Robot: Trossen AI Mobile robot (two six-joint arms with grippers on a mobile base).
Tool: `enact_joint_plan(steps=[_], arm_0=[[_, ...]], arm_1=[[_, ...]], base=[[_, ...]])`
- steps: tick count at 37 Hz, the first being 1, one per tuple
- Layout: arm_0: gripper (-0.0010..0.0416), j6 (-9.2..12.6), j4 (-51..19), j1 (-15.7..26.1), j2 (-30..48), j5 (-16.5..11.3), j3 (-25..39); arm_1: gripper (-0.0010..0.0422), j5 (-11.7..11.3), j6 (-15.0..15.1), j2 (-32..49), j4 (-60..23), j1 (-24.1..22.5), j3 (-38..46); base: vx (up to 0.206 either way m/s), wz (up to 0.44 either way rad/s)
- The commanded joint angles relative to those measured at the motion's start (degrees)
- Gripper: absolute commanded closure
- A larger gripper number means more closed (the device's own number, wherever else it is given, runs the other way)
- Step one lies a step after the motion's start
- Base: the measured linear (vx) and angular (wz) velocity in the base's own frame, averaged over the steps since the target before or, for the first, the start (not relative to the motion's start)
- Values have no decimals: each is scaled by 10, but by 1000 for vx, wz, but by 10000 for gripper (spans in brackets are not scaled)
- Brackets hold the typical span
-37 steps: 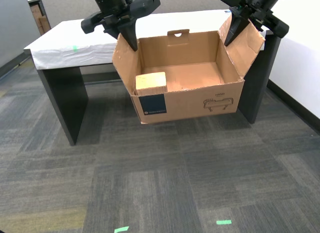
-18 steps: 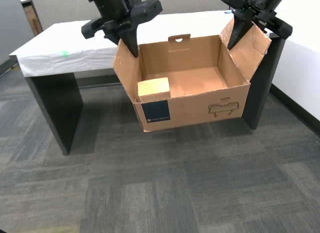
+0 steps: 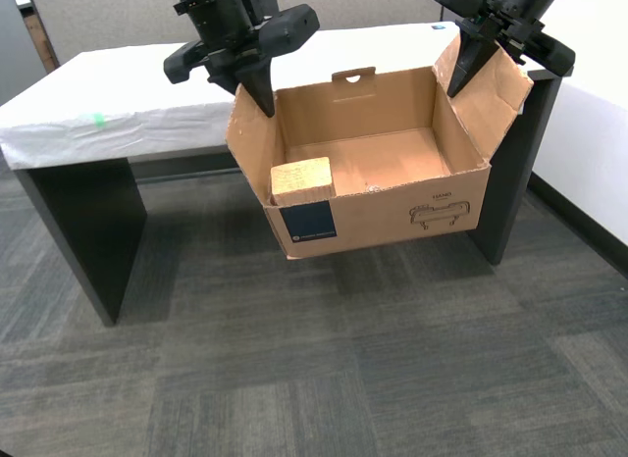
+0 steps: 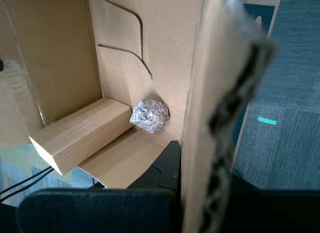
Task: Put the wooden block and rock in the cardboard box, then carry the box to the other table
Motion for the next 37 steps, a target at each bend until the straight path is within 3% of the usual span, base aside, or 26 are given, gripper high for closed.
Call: enact_joint_plan(steps=[1, 14, 20, 37], arm_0=[[406, -2, 5, 2, 0, -19, 1], [406, -2, 4, 2, 0, -19, 1], [406, -2, 4, 2, 0, -19, 1], [407, 1, 15, 2, 0, -19, 1]], arm_1=[[413, 30, 12, -2, 16, -3, 1], [413, 30, 14, -2, 18, -3, 1], [413, 30, -3, -2, 17, -3, 1], [413, 30, -14, -5, 17, -3, 1]], base=[[166, -21], [168, -15], [175, 33], [179, 208]])
